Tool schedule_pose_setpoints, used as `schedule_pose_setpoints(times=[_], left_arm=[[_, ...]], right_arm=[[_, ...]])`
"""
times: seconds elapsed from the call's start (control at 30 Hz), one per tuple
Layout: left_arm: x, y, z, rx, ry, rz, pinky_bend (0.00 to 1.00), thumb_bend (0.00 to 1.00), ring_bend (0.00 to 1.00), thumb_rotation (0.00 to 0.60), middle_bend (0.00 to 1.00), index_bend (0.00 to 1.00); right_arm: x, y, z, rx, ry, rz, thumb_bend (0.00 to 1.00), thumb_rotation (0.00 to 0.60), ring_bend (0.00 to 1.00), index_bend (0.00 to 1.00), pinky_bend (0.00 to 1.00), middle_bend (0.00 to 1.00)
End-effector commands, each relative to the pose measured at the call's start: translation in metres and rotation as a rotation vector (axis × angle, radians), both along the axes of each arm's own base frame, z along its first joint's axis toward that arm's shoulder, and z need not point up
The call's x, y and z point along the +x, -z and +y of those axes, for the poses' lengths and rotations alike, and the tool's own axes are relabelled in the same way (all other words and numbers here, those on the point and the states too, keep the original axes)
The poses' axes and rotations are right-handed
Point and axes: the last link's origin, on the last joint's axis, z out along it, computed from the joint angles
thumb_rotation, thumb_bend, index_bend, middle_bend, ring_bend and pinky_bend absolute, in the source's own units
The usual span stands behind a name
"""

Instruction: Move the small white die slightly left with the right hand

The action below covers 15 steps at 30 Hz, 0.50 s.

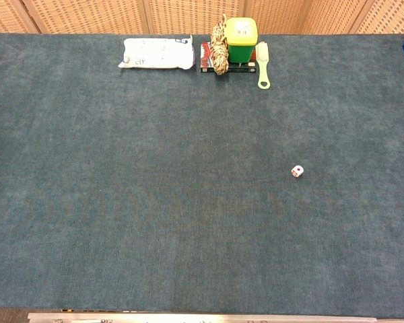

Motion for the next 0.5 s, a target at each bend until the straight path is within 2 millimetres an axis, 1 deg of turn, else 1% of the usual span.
schedule_pose_setpoints(times=[0.03,0.27,0.33,0.4,0.47,0.5], left_arm=[[0.001,0.0,0.0,0.001,0.004,-0.004,0.07,0.01,0.09,0.6,0.27,0.49],[-0.002,0.0,-0.002,0.002,-0.004,-0.003,0.07,0.01,0.09,0.6,0.27,0.49],[-0.004,-0.001,-0.003,0.007,-0.011,-0.001,0.08,0.01,0.09,0.6,0.27,0.49],[-0.004,-0.001,-0.004,0.008,-0.014,-0.007,0.08,0.01,0.09,0.6,0.27,0.49],[-0.004,-0.002,-0.005,0.007,-0.012,-0.005,0.09,0.01,0.09,0.6,0.27,0.49],[-0.004,-0.002,-0.006,0.008,-0.011,-0.004,0.09,0.01,0.09,0.6,0.27,0.49]], right_arm=[[0.0,0.002,0.0,0.02,0.006,-0.004,0.05,0.6,0.27,0.46,0.3,0.36],[0.005,0.006,-0.006,0.058,-0.008,0.006,0.06,0.6,0.27,0.46,0.3,0.36],[0.009,0.009,-0.007,0.068,-0.026,0.007,0.08,0.6,0.28,0.46,0.31,0.37],[0.012,0.013,-0.009,0.081,-0.048,0.012,0.15,0.6,0.33,0.46,0.36,0.38],[0.016,0.017,-0.011,0.125,-0.073,0.041,0.29,0.6,0.4,0.46,0.47,0.4],[0.019,0.018,-0.013,0.144,-0.086,0.058,0.34,0.6,0.42,0.46,0.5,0.41]])
